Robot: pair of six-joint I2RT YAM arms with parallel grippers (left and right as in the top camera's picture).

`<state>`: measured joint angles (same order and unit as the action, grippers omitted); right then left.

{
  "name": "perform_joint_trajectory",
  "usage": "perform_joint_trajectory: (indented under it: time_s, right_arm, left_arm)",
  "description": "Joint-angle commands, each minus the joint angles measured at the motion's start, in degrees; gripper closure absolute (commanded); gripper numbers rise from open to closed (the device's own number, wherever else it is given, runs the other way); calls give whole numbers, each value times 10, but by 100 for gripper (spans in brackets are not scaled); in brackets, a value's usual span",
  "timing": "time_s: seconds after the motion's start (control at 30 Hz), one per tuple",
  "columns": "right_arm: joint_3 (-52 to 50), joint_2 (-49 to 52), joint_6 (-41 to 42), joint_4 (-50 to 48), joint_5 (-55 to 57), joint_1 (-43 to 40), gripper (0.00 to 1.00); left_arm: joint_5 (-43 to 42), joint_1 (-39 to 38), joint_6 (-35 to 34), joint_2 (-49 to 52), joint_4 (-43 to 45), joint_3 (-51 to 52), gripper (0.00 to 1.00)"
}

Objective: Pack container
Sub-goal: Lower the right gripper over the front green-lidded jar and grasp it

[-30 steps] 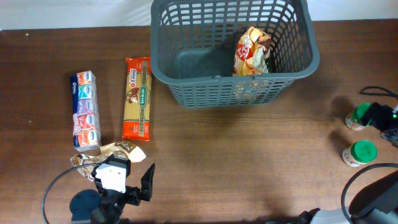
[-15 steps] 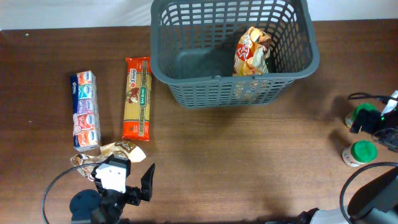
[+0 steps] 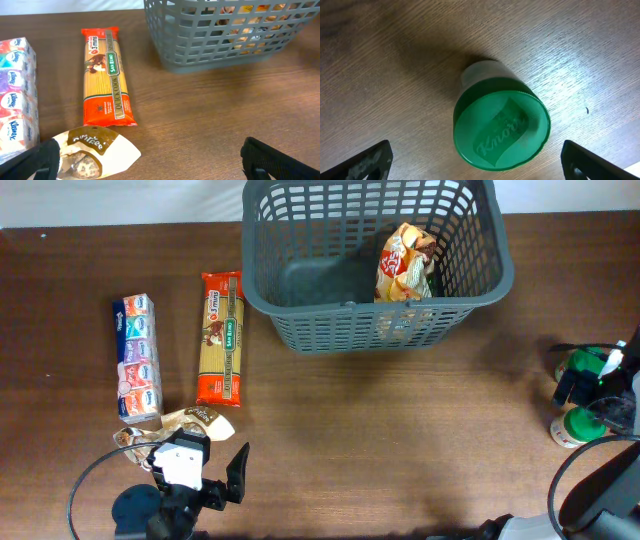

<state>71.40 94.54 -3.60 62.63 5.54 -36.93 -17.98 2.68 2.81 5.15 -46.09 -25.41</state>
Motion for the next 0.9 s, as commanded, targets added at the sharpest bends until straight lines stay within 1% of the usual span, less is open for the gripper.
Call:
perform_joint_trajectory:
  time_s: [0.0,0.33,0.47,0.87]
  right_arm:
    - [-7,-5,6,-8,3,0,1]
    - [-47,-4,48,-39,-8,-47,1]
    - [-50,-4,47,-47,-23,-62,1]
    - [-50,14,48,-66,-39,-62,1]
  left_arm:
    - [4,2,3,0,1,-5,1]
    - [4,2,3,0,1,-5,1]
    - [4,2,3,0,1,-5,1]
    - [4,2,3,0,1,-5,1]
